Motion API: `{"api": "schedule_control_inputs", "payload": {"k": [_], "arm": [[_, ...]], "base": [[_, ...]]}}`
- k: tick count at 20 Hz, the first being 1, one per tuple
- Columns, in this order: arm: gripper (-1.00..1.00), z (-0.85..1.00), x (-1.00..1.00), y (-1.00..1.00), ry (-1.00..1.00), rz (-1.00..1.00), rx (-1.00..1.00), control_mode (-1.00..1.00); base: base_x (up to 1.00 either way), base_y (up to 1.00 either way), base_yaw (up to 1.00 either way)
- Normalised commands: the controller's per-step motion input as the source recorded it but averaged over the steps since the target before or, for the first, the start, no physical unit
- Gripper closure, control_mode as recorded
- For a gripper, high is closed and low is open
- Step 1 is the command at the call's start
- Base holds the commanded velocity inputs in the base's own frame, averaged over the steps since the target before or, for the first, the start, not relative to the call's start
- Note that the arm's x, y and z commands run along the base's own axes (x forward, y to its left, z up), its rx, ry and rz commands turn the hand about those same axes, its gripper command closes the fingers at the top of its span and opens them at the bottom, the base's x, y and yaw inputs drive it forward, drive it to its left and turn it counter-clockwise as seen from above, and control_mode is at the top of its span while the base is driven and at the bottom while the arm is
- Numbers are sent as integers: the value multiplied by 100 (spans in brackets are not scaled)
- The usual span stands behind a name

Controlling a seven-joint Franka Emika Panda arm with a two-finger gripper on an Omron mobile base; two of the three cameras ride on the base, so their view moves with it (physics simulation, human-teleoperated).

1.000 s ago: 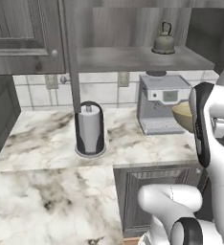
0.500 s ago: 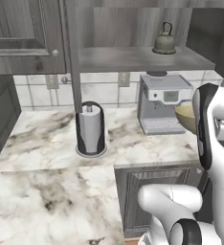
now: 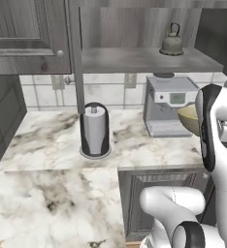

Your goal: Pick the mug and place it in the sink. Pick the bowl and place it in the open cabinet and then close the cabinet.

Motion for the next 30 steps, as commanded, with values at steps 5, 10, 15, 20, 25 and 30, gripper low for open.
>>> {"api": "schedule_control_inputs", "payload": {"k": [5, 10, 15, 20, 25, 30], "arm": [[100, 0, 0, 0, 0, 0, 0, 100], [100, 80, 0, 40, -18, 12, -25, -100], [100, 93, 0, 58, -23, 12, -28, -100], [100, 82, 2, 50, -17, 16, -19, -100], [100, 56, 27, 7, -5, 25, -2, -100], [100, 14, 18, 7, 0, 35, 15, -100]], "base": [[11, 26, 12], [0, 0, 0], [0, 0, 0], [0, 0, 0], [0, 0, 0], [0, 0, 0]]}}
